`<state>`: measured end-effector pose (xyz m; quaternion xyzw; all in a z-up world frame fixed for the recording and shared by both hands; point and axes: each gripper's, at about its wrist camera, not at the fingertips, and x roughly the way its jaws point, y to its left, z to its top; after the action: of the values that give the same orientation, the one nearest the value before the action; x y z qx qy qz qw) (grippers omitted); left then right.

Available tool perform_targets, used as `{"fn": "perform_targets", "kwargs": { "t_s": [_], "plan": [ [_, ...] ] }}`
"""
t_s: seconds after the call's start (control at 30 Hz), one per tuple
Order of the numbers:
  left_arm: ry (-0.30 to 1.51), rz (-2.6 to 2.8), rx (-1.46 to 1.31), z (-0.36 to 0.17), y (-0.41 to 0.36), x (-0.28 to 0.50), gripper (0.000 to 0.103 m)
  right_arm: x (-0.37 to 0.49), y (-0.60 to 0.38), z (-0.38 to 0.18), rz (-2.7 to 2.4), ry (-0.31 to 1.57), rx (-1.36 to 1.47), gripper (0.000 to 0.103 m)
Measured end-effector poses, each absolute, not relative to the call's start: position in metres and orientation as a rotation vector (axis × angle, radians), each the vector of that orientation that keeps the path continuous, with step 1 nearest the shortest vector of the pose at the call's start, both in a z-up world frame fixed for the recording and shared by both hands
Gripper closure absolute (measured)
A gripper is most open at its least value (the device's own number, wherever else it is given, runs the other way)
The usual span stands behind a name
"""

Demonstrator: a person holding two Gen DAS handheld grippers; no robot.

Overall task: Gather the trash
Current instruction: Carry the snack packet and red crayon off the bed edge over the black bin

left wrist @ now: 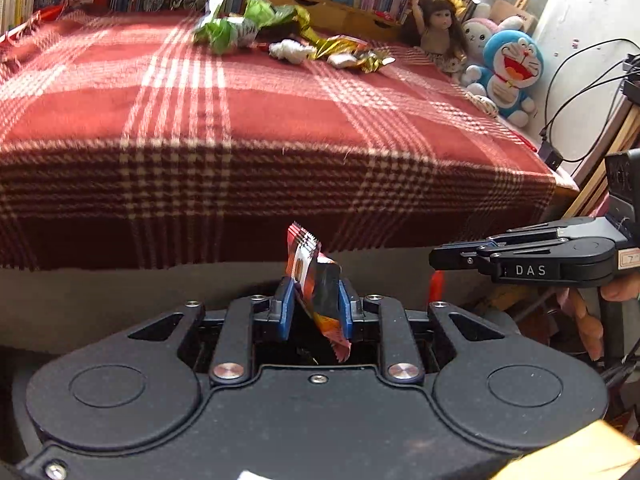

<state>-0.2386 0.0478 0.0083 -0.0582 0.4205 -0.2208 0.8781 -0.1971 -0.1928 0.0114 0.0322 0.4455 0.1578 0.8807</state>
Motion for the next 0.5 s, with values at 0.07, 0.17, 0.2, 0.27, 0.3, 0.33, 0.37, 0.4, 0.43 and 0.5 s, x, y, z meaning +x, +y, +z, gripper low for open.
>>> {"fn": "perform_targets", "kwargs": {
  "t_s": [0.07,0.17,0.2,0.27,0.3,0.33,0.37,0.4,0.43,0.5],
  "plan": [
    [0.918,-0.446,-0.143,-0.009,0.042,-0.23,0.083,-0.192,-0.19,-0.006,0.337,0.983,0.095,0.089],
    [0.963,-0.422,-0.146,-0.036,0.033,-0.218,0.084,-0.188,-0.184,-0.026,0.34,1.034,0.1,0.089],
    [0.984,-0.419,-0.148,-0.043,0.03,-0.215,0.084,-0.187,-0.183,-0.032,0.334,1.045,0.098,0.089],
    [1.011,-0.422,-0.153,-0.055,0.025,-0.209,0.084,-0.184,-0.182,-0.043,0.325,1.069,0.113,0.089],
    [1.023,-0.427,-0.15,-0.058,0.023,-0.207,0.084,-0.183,-0.183,-0.046,0.321,1.078,0.125,0.089],
    [1.03,-0.431,-0.147,-0.061,0.021,-0.206,0.084,-0.181,-0.183,-0.048,0.318,1.084,0.133,0.089],
    [1.04,-0.433,-0.144,-0.064,0.019,-0.204,0.084,-0.18,-0.185,-0.05,0.316,1.088,0.137,0.088],
    [1.047,-0.431,-0.138,-0.066,0.018,-0.203,0.082,-0.179,-0.185,-0.051,0.314,1.09,0.14,0.088],
    [1.051,-0.427,-0.133,-0.067,0.017,-0.202,0.082,-0.178,-0.186,-0.051,0.314,1.093,0.144,0.087],
    [1.059,-0.416,-0.122,-0.069,0.015,-0.199,0.072,-0.176,-0.188,-0.052,0.312,1.094,0.15,0.084]
  ]
}}
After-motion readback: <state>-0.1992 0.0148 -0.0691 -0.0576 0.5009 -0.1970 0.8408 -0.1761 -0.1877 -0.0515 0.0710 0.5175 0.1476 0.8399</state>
